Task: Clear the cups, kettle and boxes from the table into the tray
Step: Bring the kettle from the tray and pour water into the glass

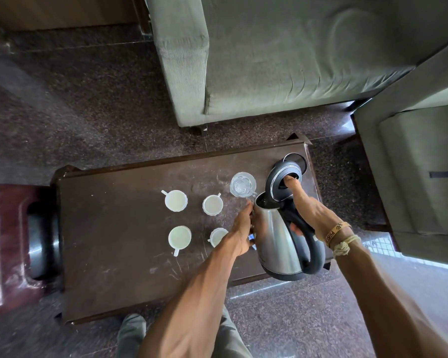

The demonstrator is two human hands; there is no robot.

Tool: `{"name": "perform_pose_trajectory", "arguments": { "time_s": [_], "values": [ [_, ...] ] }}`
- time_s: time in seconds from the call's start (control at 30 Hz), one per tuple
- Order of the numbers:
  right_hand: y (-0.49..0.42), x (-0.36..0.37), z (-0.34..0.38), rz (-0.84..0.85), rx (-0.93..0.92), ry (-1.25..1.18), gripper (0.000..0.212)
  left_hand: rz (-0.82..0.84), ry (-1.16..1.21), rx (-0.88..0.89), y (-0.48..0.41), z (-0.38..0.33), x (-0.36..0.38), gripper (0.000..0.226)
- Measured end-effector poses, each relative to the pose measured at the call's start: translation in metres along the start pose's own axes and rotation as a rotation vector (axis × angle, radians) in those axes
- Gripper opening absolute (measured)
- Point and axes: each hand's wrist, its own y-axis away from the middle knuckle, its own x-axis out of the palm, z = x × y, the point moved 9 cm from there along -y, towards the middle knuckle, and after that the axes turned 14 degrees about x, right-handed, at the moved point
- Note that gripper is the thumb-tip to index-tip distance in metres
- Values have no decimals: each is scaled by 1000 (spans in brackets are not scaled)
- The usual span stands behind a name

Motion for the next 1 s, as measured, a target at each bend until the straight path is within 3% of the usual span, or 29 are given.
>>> {"name": "perform_pose_trajectory", "arguments": {
  "time_s": [0.3,0.5,1.0],
  "values": [
    [-5,-7,0,-16,8,39,79,-8,10,0,7,-4,3,53],
    [-8,-10,3,-14,26,101,101,-4,28,-3,18,-9,6,52],
    [-1,-18,1,-33,32,157,107,19,37,-7,36,-12,18,50]
  ]
}}
